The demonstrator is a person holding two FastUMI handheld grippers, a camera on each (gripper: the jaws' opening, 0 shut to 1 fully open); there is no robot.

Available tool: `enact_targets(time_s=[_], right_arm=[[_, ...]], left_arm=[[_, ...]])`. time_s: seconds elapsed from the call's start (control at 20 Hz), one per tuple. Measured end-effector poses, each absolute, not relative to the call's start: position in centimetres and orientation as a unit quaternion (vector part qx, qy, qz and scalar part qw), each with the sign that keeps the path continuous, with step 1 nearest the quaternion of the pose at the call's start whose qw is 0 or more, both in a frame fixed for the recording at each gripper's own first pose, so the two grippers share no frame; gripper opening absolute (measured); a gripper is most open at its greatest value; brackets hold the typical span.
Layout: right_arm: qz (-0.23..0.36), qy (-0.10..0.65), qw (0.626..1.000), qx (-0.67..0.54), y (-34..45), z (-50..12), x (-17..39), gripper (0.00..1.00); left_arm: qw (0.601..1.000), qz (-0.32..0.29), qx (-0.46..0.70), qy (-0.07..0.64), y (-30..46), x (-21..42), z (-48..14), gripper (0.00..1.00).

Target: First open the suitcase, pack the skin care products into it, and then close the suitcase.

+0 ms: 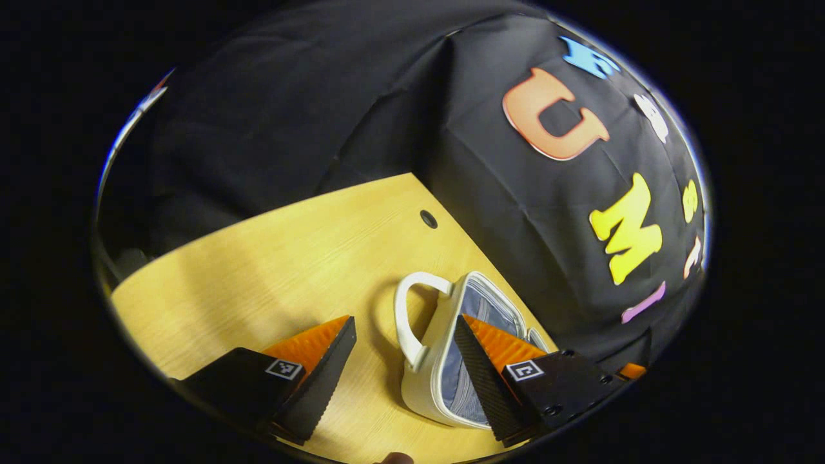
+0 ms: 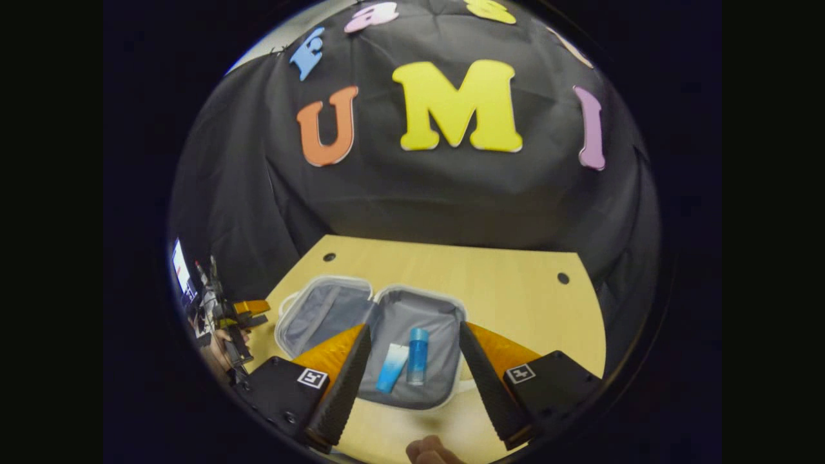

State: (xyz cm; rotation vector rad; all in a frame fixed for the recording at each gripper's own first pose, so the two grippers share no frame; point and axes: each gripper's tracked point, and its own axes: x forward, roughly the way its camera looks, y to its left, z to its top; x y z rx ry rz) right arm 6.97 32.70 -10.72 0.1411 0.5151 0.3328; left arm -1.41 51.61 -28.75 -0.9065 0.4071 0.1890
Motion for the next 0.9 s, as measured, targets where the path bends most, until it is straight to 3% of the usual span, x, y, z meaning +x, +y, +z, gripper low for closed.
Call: enact_targets(time_s=[0.2,0.25,0.4,0.5,0.55,0.6,0.65,0.7,0.75,0.85,0.9], right_arm=[[0.138,0.203,0.968,0.06,27.9,-5.9,5.1,0.77],[0.132,0.192,0.971,0.057,26.8,-5.0,4.4,0.81],[0.122,0.185,0.974,0.054,25.0,-4.4,3.0,0.81],[0.111,0.187,0.975,0.044,23.6,-4.5,2.5,0.81],[0.106,0.185,0.976,0.044,23.2,-4.3,2.3,0.77],[0.101,0.18,0.977,0.047,22.9,-3.9,2.2,0.81],[0.096,0.177,0.978,0.049,22.6,-3.6,2.1,0.77],[0.092,0.175,0.979,0.048,22.2,-3.5,1.8,0.77],[0.091,0.171,0.98,0.049,22.0,-3.3,1.7,0.79],[0.088,0.165,0.981,0.048,21.3,-3.0,1.5,0.81],[0.085,0.161,0.982,0.05,20.9,-3.0,1.5,0.81]], left_arm=[[0.841,0.079,-0.491,0.214,51.0,-0.4,-31.5,0.99],[0.829,0.064,-0.516,0.206,50.7,0.0,-31.1,0.98],[0.797,0.046,-0.577,0.173,50.3,1.8,-30.8,0.96],[0.786,0.045,-0.592,0.172,50.2,2.3,-31.5,0.9],[0.779,0.038,-0.602,0.172,49.9,2.3,-31.5,0.86],[0.773,0.033,-0.61,0.174,49.8,2.6,-31.6,0.7],[0.769,0.031,-0.613,0.18,49.4,2.7,-31.9,0.63],[0.768,0.032,-0.611,0.191,49.0,2.9,-32.4,0.71],[0.766,0.034,-0.609,0.2,48.7,3.0,-32.7,0.46],[0.758,0.038,-0.623,0.192,48.9,3.2,-31.8,0.28],[0.762,0.041,-0.619,0.187,48.7,3.7,-31.5,0.12]])
